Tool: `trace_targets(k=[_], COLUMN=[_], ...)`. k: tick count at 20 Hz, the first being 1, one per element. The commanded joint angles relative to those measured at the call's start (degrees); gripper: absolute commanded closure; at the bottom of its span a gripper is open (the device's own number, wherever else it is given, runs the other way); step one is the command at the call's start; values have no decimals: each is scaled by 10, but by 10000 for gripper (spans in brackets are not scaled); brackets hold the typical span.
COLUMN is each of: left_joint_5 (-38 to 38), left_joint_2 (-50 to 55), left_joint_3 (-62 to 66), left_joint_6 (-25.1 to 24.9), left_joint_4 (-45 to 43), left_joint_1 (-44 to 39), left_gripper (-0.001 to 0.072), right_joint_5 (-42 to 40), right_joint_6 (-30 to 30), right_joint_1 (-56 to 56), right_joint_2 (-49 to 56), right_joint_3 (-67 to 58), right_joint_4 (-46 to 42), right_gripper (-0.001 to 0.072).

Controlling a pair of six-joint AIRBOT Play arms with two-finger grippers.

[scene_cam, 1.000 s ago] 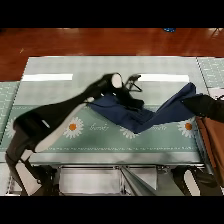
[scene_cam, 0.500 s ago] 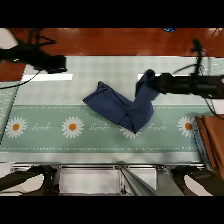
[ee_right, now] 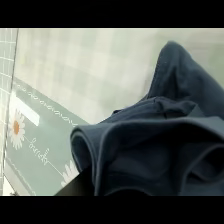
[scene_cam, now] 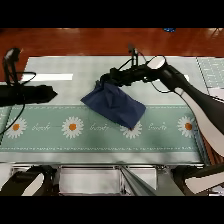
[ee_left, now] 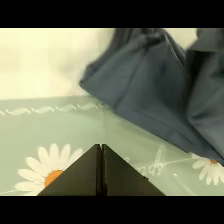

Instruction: Fold the shirts.

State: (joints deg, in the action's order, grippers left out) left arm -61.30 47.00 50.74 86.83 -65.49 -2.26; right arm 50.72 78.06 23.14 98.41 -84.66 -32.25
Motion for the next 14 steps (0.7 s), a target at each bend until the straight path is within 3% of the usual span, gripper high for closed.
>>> trace_targets(k=[1,2,3,6,9,11,14], left_joint_5=[36,48,62,104,117,93,71], left_joint_2=[-20,-17,-14,7,8,4,-25], left_joint_3=[-69,-78,-87,-96,-72,-29,32], left_joint_6=[0,0,0,0,0,0,0], left_joint_4=[17,17,17,20,21,21,21], left_joint_1=[-26,-35,-42,-42,11,62,136], left_gripper=[686,686,686,686,686,686,686], right_joint_5=[-5,-5,1,57,179,246,266], right_joint_6=[16,22,21,10,10,26,89], right_joint_1=[29,32,35,20,-41,-93,-154], right_joint_2=[69,75,79,69,11,-64,-225], right_joint_3=[-49,-49,-49,-49,-49,-49,-9], right_joint_4=[14,17,19,18,0,-77,-311], right_gripper=[663,535,299,300,306,306,306])
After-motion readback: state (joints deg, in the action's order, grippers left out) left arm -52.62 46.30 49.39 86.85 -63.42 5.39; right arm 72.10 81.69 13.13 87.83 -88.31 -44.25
